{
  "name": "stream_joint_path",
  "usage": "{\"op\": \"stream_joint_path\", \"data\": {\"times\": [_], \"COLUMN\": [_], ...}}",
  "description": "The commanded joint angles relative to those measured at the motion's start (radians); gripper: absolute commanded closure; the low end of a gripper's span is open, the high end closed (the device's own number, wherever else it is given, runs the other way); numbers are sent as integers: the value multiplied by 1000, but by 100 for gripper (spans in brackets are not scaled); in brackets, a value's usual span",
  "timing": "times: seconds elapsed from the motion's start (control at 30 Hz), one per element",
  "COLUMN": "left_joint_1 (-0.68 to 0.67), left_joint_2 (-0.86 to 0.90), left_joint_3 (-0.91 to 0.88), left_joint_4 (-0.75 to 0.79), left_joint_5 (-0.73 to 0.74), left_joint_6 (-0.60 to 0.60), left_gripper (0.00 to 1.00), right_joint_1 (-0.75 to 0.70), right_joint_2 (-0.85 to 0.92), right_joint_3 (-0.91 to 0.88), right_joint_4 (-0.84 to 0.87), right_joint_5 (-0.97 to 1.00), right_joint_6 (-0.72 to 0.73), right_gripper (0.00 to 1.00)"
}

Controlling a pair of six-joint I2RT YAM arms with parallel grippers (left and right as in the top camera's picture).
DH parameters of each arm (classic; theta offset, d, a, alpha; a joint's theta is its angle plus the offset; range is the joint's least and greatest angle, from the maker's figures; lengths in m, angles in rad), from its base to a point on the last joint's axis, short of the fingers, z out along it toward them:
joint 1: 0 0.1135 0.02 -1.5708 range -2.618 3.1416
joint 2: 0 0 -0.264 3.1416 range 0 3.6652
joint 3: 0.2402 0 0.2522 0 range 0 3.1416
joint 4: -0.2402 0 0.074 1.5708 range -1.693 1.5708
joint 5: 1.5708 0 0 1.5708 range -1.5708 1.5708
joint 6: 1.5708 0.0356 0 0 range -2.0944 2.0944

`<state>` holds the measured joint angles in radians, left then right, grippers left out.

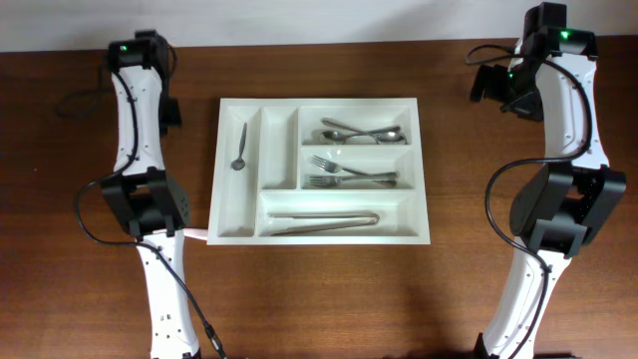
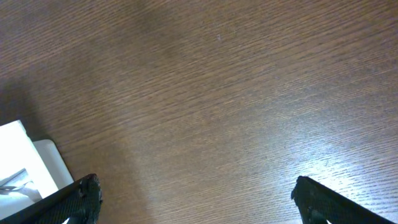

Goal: Pack container
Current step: 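Place the second spoon in the left narrow compartment beside the first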

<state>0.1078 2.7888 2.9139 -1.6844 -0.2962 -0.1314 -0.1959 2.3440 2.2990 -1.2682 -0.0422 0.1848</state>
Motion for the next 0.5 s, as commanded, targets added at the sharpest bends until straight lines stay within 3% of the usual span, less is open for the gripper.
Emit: {"op": "stream_joint_path", "data": {"times": [0.0, 0.17, 0.33, 0.47], "left_joint_1": [-8, -56, -133, -187], "left_joint_2": [-76, -130, -142, -143], "left_joint_3": [62, 82, 83, 83], "left_joint_4": [-3, 4, 12, 21], "left_joint_5": [87, 203, 207, 207], "left_joint_6": [-34, -77, -211, -251], "left_gripper": [98, 98, 98, 98], "right_joint_1": [-2, -2, -2, -2], "right_joint_2": [-37, -37, -37, -37], "right_joint_3": [16, 16, 16, 16], "right_joint_4": [1, 1, 1, 1], "right_joint_5": [2, 2, 2, 2], "right_joint_6": [11, 11, 11, 11], "right_gripper": [1, 1, 1, 1]}}
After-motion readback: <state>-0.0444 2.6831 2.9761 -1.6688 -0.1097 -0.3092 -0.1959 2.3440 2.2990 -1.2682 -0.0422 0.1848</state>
